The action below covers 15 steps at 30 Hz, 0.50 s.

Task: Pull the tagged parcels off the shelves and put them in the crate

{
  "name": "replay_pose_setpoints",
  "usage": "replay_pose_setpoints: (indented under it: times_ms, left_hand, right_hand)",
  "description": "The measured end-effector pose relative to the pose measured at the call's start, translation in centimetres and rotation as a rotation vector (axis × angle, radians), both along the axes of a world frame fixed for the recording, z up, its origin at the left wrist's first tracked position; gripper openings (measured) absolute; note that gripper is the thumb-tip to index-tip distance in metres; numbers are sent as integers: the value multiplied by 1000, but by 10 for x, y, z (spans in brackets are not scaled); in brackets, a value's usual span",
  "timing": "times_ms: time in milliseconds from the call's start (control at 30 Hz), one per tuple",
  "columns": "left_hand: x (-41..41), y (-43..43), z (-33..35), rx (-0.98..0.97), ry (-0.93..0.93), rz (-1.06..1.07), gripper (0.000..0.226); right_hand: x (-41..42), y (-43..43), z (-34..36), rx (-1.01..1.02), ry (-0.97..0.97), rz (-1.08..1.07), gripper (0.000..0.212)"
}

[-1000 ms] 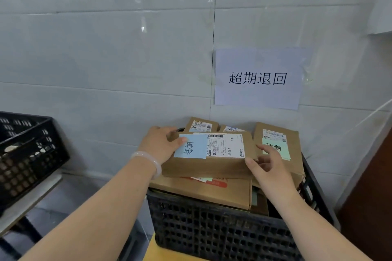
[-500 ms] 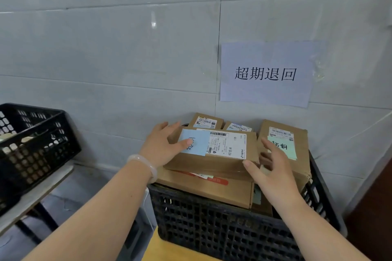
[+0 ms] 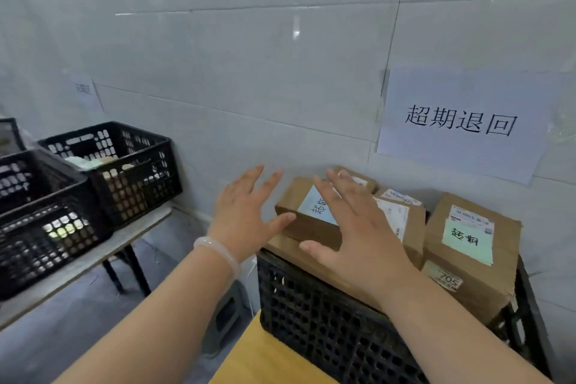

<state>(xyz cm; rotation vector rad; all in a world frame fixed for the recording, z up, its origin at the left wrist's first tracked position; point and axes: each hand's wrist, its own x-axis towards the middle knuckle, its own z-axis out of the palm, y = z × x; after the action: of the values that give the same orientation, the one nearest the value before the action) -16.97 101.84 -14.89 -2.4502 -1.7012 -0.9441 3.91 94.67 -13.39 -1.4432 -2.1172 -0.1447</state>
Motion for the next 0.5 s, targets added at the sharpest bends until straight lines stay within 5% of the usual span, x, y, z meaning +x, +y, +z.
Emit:
replay_pose_setpoints:
  times_ms: [500]
  left_hand:
    - [-193,-274,-91,-243,136,844,86]
  right_hand:
    - [-237,-68,-101,-265,-236,862,100]
